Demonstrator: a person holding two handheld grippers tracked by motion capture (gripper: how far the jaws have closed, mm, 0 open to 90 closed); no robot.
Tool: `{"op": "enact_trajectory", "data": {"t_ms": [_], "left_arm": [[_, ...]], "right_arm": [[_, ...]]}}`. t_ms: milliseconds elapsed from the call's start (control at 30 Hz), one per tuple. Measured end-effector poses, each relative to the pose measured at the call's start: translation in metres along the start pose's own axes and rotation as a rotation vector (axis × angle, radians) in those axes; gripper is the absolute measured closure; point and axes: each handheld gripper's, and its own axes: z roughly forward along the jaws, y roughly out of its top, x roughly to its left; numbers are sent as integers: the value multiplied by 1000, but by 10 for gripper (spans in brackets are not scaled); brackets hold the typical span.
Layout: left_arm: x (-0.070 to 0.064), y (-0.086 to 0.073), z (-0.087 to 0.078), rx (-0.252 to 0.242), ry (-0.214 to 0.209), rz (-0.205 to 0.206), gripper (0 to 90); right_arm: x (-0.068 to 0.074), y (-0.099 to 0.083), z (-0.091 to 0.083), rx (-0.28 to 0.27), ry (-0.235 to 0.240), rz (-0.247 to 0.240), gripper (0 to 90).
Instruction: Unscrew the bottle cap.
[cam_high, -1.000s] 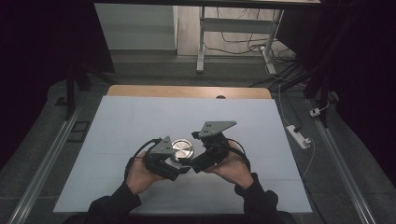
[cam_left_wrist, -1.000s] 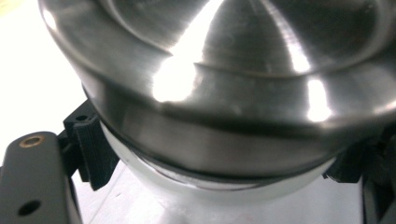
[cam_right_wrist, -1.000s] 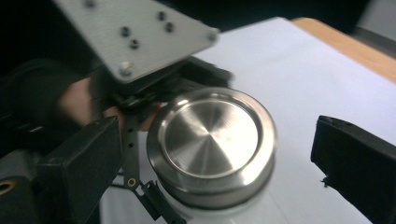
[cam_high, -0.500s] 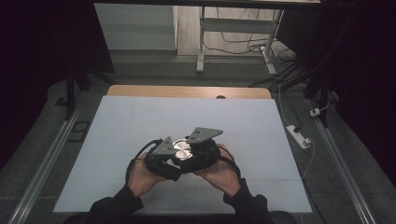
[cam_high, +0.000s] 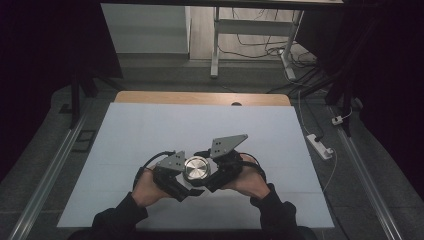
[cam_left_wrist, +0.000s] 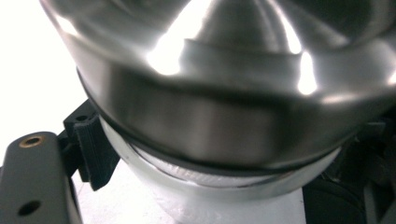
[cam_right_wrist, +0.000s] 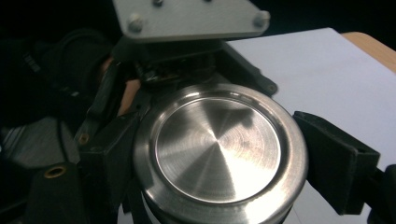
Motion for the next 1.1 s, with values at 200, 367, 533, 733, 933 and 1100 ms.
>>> {"op": "enact_trajectory", "data": {"t_ms": [200, 367, 533, 733, 933, 1100], "left_arm": [[1, -2, 1, -15, 53, -35, 156], [4, -2, -2, 3, 193, -95, 156], [4, -3, 2, 15, 292, -175, 156], [0, -1, 7, 27, 300, -163, 156], [0, -1, 6, 19, 270, -148, 156], [3, -2, 2, 3, 183, -115, 155]], "right_arm": [[-2, 0, 1, -11, -37, 37, 112], [-1, 6, -5, -13, -163, 102, 66], [9, 11, 6, 27, -325, 150, 69], [13, 9, 18, 38, -388, 161, 128], [13, 8, 20, 45, -364, 156, 178], [11, 7, 15, 47, -285, 114, 180]]}}
